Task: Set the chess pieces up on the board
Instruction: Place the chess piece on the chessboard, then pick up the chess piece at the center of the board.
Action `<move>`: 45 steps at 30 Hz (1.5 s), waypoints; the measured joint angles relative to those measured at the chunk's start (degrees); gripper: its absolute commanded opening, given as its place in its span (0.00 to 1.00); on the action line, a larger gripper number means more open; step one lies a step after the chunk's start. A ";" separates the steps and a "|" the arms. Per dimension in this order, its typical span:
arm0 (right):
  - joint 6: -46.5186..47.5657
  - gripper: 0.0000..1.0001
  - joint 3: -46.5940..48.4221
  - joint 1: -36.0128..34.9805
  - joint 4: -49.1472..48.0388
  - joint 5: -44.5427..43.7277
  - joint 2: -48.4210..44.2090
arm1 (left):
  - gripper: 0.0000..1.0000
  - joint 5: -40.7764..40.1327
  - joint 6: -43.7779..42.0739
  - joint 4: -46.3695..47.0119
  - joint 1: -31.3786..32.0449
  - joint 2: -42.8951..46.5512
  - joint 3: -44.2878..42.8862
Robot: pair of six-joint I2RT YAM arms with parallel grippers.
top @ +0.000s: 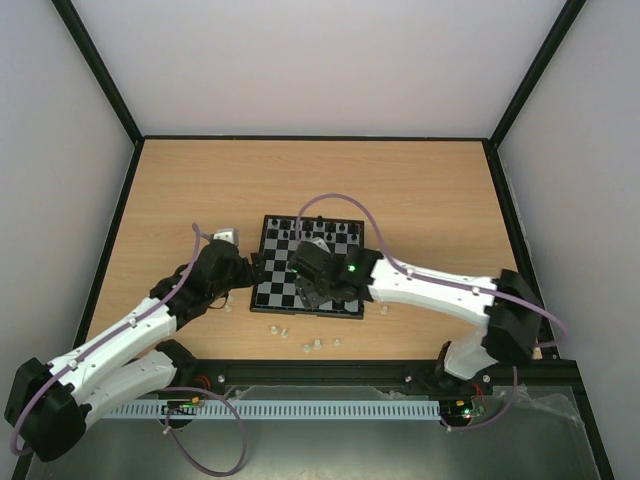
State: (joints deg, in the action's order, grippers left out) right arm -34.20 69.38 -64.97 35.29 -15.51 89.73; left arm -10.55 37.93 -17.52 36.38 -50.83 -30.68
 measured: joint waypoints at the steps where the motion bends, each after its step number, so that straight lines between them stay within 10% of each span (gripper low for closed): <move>1: -0.31 0.85 -1.14 -0.46 -0.20 0.00 -2.36 | 0.99 0.02 0.00 0.00 0.00 0.07 0.00; 15: -7.87 0.60 -13.46 -14.88 -1.40 0.15 -4.70 | 0.99 1.57 0.04 0.04 0.04 2.82 0.00; 45: -10.16 0.05 -13.62 -15.41 -5.84 0.81 2.60 | 0.99 1.57 0.15 0.04 0.09 3.72 0.76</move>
State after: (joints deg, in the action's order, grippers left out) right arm -44.36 55.77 -80.38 29.45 -14.70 92.33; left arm -8.97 38.09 -17.47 36.47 -47.11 -29.91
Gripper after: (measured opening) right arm 0.085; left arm 0.992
